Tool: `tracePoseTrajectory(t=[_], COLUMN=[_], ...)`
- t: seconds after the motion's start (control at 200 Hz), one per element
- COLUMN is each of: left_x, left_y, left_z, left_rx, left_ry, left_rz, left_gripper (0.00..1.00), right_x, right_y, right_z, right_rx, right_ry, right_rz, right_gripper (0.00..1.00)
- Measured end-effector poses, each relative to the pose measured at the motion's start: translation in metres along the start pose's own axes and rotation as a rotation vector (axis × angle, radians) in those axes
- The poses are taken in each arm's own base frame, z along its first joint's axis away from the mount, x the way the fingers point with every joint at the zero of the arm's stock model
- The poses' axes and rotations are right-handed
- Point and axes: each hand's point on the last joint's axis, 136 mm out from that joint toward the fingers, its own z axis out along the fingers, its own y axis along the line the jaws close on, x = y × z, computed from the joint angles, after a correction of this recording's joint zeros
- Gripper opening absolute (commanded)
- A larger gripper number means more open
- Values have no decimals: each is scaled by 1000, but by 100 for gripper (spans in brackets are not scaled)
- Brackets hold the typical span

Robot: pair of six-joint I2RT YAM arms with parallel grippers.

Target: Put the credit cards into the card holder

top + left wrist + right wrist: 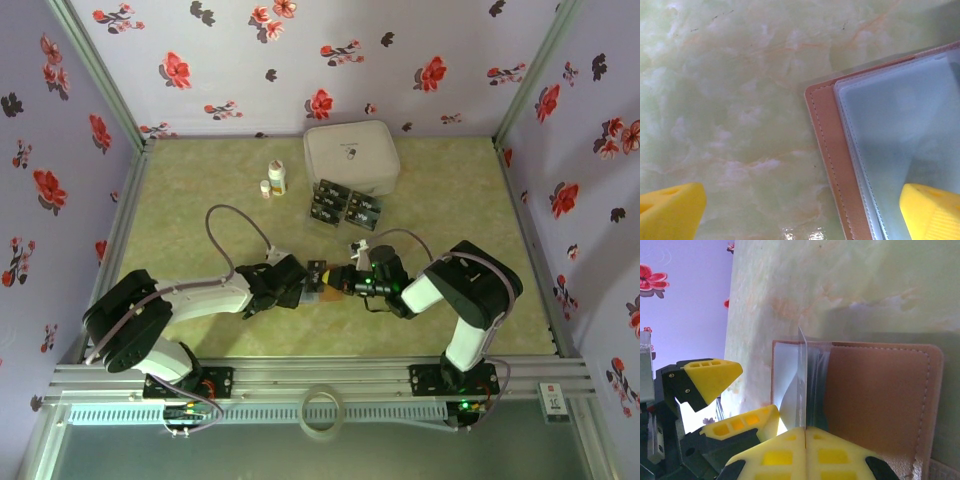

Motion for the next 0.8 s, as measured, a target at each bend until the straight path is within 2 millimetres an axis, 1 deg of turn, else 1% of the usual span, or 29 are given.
tracePoseTrajectory(t=[0.8], left_x=[0], left_y=[0], left_z=[0], left_rx=[0], left_ry=[0], left_rz=[0], left_gripper=[100], right_x=[17], right_y=[-4], right_z=[-2], right_rx=[-5], right_ry=[74], right_rz=[13], right_gripper=[0])
